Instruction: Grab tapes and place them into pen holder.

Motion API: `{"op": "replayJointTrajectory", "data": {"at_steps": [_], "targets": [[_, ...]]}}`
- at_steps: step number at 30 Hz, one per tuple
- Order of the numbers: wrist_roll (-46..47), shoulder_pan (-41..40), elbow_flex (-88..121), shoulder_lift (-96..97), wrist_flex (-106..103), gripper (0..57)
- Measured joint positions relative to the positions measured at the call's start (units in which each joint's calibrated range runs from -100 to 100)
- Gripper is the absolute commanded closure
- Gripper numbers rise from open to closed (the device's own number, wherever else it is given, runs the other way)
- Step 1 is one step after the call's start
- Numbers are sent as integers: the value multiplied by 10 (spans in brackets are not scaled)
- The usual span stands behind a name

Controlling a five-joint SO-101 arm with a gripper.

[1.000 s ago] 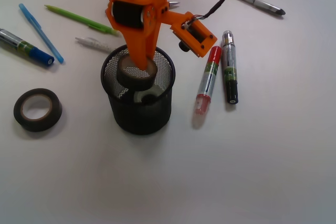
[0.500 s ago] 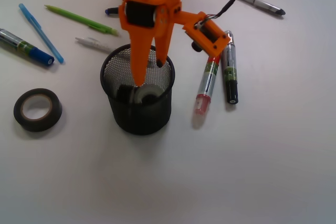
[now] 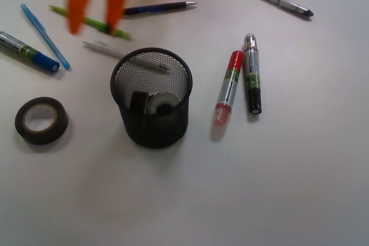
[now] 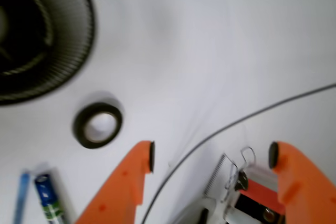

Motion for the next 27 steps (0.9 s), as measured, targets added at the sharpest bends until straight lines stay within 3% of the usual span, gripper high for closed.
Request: {"op": "replayJointTrajectory", "data": {"at_steps": [12,27], "targets": [[29,133,149,103,-201,323],[-55,102,196,139,-34,324]]}}
